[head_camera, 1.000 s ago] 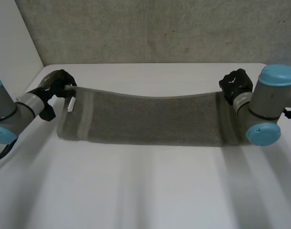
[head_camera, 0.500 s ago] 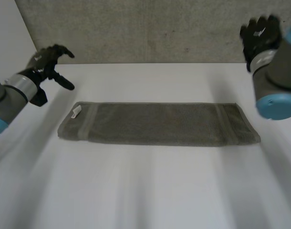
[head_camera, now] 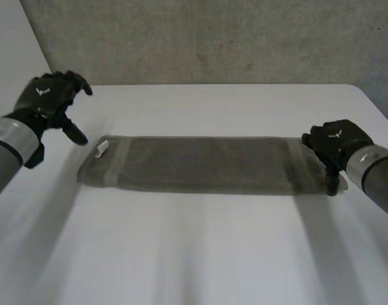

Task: Fold the towel.

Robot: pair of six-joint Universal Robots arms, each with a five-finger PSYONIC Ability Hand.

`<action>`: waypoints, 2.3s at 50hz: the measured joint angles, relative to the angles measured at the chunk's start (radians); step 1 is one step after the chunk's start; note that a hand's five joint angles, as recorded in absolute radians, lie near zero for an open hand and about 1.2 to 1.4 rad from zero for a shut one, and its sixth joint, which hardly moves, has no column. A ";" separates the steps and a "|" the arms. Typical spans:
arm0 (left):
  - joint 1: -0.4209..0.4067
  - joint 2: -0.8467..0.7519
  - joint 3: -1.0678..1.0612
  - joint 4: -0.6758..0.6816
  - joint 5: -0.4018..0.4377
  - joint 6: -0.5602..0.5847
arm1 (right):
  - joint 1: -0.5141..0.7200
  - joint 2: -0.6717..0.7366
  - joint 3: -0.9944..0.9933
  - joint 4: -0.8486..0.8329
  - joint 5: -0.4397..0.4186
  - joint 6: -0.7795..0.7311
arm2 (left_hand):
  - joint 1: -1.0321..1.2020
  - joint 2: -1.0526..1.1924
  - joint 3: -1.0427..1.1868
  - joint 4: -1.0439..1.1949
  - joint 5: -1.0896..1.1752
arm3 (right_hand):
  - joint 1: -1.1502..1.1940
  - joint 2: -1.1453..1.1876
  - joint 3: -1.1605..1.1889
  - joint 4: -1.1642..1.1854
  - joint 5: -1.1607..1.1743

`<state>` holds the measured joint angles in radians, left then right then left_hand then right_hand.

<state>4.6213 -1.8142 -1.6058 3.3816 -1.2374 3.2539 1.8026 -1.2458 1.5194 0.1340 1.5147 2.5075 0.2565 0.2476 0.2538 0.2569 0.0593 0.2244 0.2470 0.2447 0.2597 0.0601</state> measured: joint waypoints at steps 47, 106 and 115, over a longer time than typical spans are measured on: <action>-0.017 -0.084 -0.157 0.239 -0.005 -0.126 | -0.224 0.283 0.054 -0.380 -0.088 -0.072 | -0.005 -0.001 -0.004 0.000 0.000 | 1.091 1.068 1.081 1.082 1.096; -0.105 -0.155 -0.162 0.243 -0.055 -0.108 | 0.256 0.212 -0.002 -0.290 0.020 0.078 | -0.004 -0.004 -0.004 -0.001 0.000 | 0.198 0.179 0.184 0.172 0.209; -0.127 -0.165 -0.163 0.243 -0.056 -0.108 | 0.180 0.216 0.105 -0.378 -0.050 0.125 | -0.004 -0.004 -0.004 -0.001 0.000 | 0.536 0.515 0.517 0.501 0.522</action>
<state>4.4943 -1.9793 -1.7688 3.6248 -1.2938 3.1463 1.9825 -1.0293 1.6249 -0.2439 1.4647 2.6320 0.2524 0.2438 0.2502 0.2557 0.0593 0.7601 0.7619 0.7617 0.7604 0.5823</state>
